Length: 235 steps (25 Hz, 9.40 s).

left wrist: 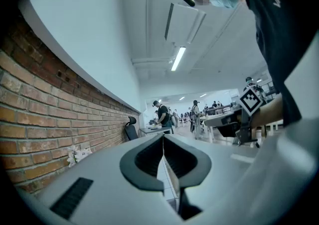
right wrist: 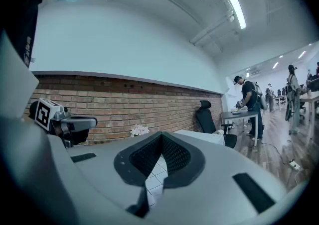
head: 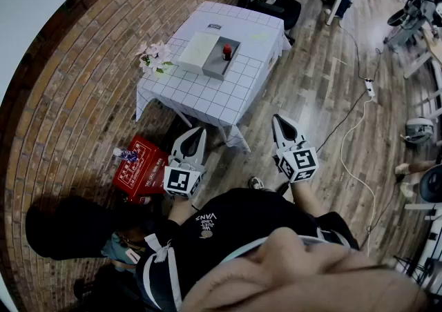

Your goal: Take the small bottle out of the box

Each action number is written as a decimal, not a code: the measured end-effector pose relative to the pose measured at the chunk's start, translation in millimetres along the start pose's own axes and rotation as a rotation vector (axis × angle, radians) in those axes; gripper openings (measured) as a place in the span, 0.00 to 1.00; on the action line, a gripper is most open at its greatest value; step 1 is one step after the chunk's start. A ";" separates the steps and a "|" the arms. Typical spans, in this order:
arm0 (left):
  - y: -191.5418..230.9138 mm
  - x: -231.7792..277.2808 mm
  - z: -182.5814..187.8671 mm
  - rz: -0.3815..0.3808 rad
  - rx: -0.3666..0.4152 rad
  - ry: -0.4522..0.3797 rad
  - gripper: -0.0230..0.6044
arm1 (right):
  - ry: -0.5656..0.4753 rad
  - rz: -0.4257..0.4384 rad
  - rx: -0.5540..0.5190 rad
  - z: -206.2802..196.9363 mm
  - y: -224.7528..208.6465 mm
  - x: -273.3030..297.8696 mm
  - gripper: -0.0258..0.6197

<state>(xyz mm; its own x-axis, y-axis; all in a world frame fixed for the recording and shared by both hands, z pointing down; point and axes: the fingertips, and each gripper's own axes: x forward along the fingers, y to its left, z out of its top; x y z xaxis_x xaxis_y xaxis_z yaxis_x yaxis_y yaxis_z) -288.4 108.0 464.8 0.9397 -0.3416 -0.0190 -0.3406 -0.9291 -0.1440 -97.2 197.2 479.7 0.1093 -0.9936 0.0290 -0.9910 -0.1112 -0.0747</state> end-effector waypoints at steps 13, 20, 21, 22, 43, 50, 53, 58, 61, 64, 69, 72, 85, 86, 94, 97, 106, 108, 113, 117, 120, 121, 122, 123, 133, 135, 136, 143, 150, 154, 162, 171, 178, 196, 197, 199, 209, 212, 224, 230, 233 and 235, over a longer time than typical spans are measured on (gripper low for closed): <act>-12.5 43.4 -9.1 0.065 -0.010 0.037 0.06 | 0.027 0.045 0.057 -14.8 -42.6 16.1 0.03; -19.1 72.9 -16.4 0.135 -0.028 0.050 0.06 | 0.059 0.101 0.069 -24.2 -75.3 30.8 0.03; -20.1 76.1 -17.9 0.148 -0.031 0.052 0.06 | 0.061 0.111 0.067 -24.9 -79.7 32.5 0.03; -21.6 78.7 -19.1 0.160 -0.033 0.053 0.06 | 0.064 0.121 0.064 -25.6 -83.4 33.4 0.03; 2.3 160.4 -47.4 0.148 -0.080 0.086 0.06 | 0.103 0.131 0.083 -35.5 -139.3 90.6 0.03; 35.3 214.1 -50.6 0.109 -0.090 0.067 0.06 | 0.110 0.125 0.060 -25.0 -155.1 136.2 0.03; 51.5 233.2 -53.9 0.105 -0.098 0.064 0.06 | 0.113 0.132 0.056 -22.2 -158.3 158.1 0.03; 79.6 258.8 -63.7 0.101 -0.111 0.077 0.06 | 0.126 0.142 0.053 -20.4 -163.1 196.5 0.03; 99.1 269.8 -67.9 0.109 -0.116 0.081 0.06 | 0.132 0.148 0.048 -18.0 -165.5 220.3 0.03; 118.1 280.2 -69.5 0.115 -0.118 0.078 0.06 | 0.131 0.159 0.034 -13.5 -166.6 245.8 0.03; 143.9 289.3 -73.9 0.124 -0.123 0.072 0.06 | 0.126 0.179 0.013 -10.3 -161.8 278.7 0.03; 153.0 291.8 -76.4 0.132 -0.128 0.081 0.06 | 0.127 0.181 0.019 -9.8 -160.4 290.7 0.03; 177.4 310.7 -99.5 0.213 -0.148 0.129 0.06 | 0.155 0.278 0.025 -19.6 -165.9 343.4 0.03; 179.0 314.3 -101.3 0.222 -0.150 0.133 0.06 | 0.156 0.295 0.023 -19.6 -166.5 348.8 0.03; 188.1 339.2 -115.6 0.302 -0.156 0.181 0.06 | 0.202 0.425 0.010 -23.8 -172.6 387.5 0.03; 191.3 347.6 -122.6 0.320 -0.157 0.206 0.06 | 0.212 0.462 0.011 -24.6 -173.0 400.7 0.03; 191.2 377.5 -150.7 0.353 -0.213 0.258 0.22 | 0.231 0.565 -0.012 -31.1 -177.8 425.4 0.03; 191.6 382.4 -157.8 0.360 -0.225 0.275 0.25 | 0.240 0.568 -0.010 -30.0 -179.4 429.7 0.03; 195.1 396.5 -171.2 0.361 -0.228 0.308 0.33 | 0.250 0.578 -0.007 -32.3 -188.5 441.9 0.03; 194.5 407.1 -184.8 0.355 -0.240 0.351 0.37 | 0.258 0.582 0.000 -38.3 -197.0 449.5 0.03; 194.3 411.6 -194.6 0.369 -0.258 0.389 0.40 | 0.262 0.591 0.000 -41.2 -200.3 454.1 0.03; 195.0 413.1 -196.8 0.375 -0.262 0.397 0.40 | 0.263 0.596 -0.004 -41.8 -201.0 455.7 0.03; 195.8 414.7 -199.3 0.380 -0.265 0.405 0.41 | 0.263 0.601 -0.008 -41.9 -201.6 457.4 0.03; 196.3 416.7 -201.6 0.383 -0.269 0.413 0.41 | 0.264 0.605 -0.010 -41.9 -202.2 459.3 0.03; 200.9 437.3 -232.7 0.409 -0.306 0.523 0.45 | 0.275 0.644 -0.011 -51.7 -211.8 473.6 0.03; 201.2 438.3 -237.4 0.422 -0.311 0.536 0.45 | 0.278 0.648 -0.012 -53.4 -213.8 475.6 0.03; 201.6 438.7 -240.3 0.430 -0.314 0.541 0.45 | 0.280 0.649 -0.011 -53.4 -214.7 476.5 0.03; 204.2 441.9 -256.0 0.455 -0.349 0.611 0.45 | 0.302 0.656 -0.003 -55.5 -221.6 483.6 0.03; 205.5 452.2 -262.9 0.444 -0.332 0.668 0.45 | 0.317 0.675 0.008 -64.7 -228.3 488.4 0.03; 207.3 454.4 -267.9 0.459 -0.339 0.685 0.45 | 0.317 0.688 0.011 -69.7 -233.3 490.9 0.03; 206.1 456.4 -288.4 0.470 -0.367 0.748 0.45 | 0.325 0.711 0.013 -69.1 -241.3 497.2 0.03; 208.5 462.0 -301.8 0.497 -0.425 0.792 0.45 | 0.325 0.736 0.001 -67.0 -251.9 500.9 0.03; 207.4 462.8 -297.0 0.511 -0.443 0.801 0.41 | 0.333 0.739 0.006 -70.8 -258.5 502.5 0.03; 209.8 461.1 -301.3 0.537 -0.387 0.780 0.40 | 0.327 0.744 0.011 -69.1 -262.3 501.9 0.03; 209.7 460.5 -297.2 0.544 -0.387 0.780 0.40 | 0.327 0.749 0.010 -69.7 -262.6 501.8 0.03; 210.3 459.8 -286.1 0.562 -0.385 0.778 0.40 | 0.329 0.755 0.010 -69.6 -263.3 502.1 0.03; 216.9 457.2 -248.5 0.668 -0.364 0.689 0.40 | 0.335 0.824 0.012 -70.4 -260.2 505.0 0.03; 217.4 451.4 -237.4 0.693 -0.357 0.673 0.40 | 0.334 0.853 0.011 -69.8 -252.2 506.1 0.03; 204.9 415.3 -207.7 0.756 -0.377 0.597 0.40 | 0.319 0.907 -0.017 -62.8 -216.3 494.7 0.03; 194.7 388.8 -189.8 0.772 -0.361 0.567 0.40 | 0.311 0.911 -0.017 -58.4 -194.2 476.5 0.03; 188.8 376.8 -180.5 0.773 -0.347 0.553 0.40 | 0.307 0.917 -0.017 -57.5 -183.0 466.6 0.03; 184.1 367.4 -175.7 0.770 -0.349 0.548 0.40 | 0.304 0.921 -0.016 -57.2 -174.8 458.9 0.03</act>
<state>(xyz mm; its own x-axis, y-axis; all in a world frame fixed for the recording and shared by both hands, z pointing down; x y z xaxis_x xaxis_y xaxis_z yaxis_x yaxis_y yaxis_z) -11.4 -213.4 605.1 0.3461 -0.8028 0.4855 -0.9216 -0.3878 0.0156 121.9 -238.2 563.1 -0.7327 -0.6432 0.2224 -0.6794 0.7103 -0.1840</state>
